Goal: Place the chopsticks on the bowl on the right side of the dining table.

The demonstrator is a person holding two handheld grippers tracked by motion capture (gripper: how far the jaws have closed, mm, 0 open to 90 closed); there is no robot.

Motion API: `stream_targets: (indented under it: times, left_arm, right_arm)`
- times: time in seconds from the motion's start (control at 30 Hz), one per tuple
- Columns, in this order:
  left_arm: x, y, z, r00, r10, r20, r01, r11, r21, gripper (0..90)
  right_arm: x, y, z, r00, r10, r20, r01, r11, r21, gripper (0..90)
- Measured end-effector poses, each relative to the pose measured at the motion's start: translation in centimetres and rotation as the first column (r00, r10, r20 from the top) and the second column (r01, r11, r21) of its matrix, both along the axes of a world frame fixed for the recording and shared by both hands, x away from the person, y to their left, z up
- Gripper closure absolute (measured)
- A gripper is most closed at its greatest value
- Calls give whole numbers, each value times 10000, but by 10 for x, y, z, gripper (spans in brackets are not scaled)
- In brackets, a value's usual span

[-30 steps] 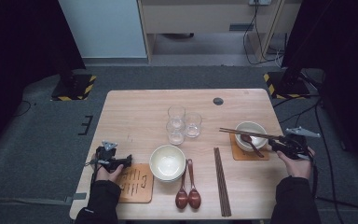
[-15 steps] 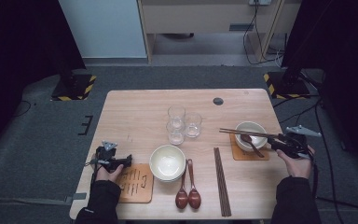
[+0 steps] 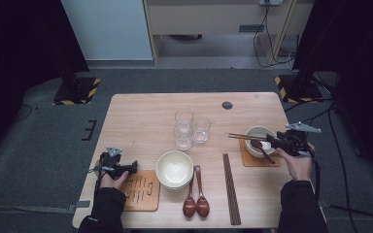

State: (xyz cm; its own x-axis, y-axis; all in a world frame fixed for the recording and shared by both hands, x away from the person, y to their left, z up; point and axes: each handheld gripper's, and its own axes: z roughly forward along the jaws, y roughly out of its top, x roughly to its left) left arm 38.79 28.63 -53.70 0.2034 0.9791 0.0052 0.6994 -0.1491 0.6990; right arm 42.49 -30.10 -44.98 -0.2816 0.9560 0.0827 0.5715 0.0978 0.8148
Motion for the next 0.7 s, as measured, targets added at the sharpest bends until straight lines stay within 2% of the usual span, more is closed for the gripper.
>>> stream_targets:
  times: [0.17, 0.3, 0.57, 0.67, 0.7]
  left_arm:
    - [0, 0, 0, 10000, 0, 1, 0, 10000, -1, 0]
    - [0, 0, 0, 10000, 1, 0, -1, 10000, -2, 0]
    - [0, 0, 0, 10000, -2, -2, 2, 10000, 0, 0]
    - [0, 0, 0, 10000, 0, 0, 0, 10000, -2, 0]
    - [0, 0, 0, 10000, 1, 0, -1, 10000, -2, 0]
  right_arm:
    - [10, 7, -3, 10000, 19, -78, -19, 10000, -7, 516]
    - [16, 8, -9, 9994, -55, -346, 57, 10000, 62, 528]
    - [21, 5, -12, 9990, -267, -362, 275, 9994, 223, 538]
    - [23, 6, -11, 9989, -260, -402, 254, 9996, -140, 543]
    - [23, 7, -10, 9990, -213, -394, 209, 9997, -101, 545]
